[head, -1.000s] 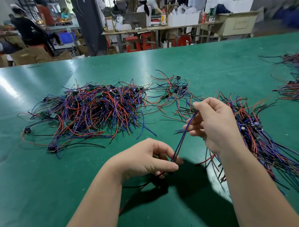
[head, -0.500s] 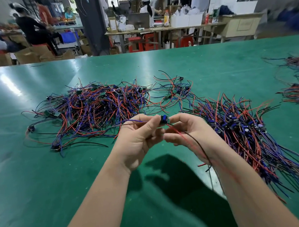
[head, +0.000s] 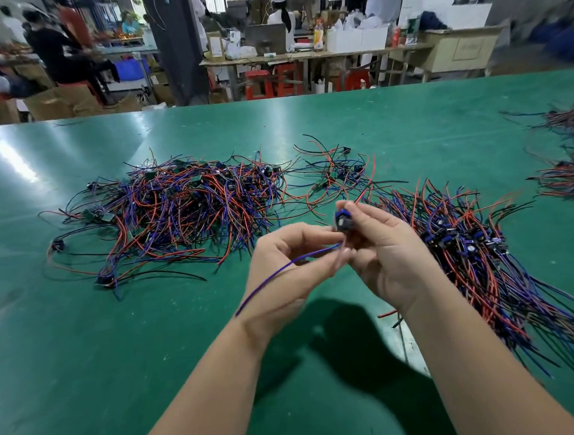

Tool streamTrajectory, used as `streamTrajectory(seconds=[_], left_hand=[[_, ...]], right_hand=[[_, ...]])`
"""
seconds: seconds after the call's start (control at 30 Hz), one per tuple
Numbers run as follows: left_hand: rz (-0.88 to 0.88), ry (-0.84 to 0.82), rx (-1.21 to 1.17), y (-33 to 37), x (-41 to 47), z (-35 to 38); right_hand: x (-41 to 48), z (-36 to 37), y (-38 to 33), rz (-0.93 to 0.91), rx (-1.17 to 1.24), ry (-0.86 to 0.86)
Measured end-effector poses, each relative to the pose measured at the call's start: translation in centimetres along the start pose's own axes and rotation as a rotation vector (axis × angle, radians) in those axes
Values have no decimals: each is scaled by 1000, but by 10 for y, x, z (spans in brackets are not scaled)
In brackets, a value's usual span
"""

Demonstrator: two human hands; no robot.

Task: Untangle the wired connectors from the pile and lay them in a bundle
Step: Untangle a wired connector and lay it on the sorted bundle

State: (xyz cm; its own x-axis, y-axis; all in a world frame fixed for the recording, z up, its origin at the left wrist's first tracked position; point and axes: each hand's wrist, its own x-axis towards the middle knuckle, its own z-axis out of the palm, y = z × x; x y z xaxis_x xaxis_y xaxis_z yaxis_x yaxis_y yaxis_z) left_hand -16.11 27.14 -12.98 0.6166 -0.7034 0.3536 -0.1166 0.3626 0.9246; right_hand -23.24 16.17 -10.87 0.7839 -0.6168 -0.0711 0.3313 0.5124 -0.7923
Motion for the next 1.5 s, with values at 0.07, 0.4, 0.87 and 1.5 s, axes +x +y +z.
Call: streamTrajectory(seconds=[0.07, 0.4, 0.87, 1.5], left_hand=[[-81, -129, 36, 3, 1, -8], [-409, -3, -55, 1, 1, -3], [-796, -482, 219, 0, -7, -11], [-632, 101, -1, -12, 9, -20]], right_hand=[[1, -6, -8, 30, -48, 24], [2, -15, 3, 93, -470, -78], [9, -30, -17, -231, -459, 246], [6, -22, 16, -215, -1248, -97]])
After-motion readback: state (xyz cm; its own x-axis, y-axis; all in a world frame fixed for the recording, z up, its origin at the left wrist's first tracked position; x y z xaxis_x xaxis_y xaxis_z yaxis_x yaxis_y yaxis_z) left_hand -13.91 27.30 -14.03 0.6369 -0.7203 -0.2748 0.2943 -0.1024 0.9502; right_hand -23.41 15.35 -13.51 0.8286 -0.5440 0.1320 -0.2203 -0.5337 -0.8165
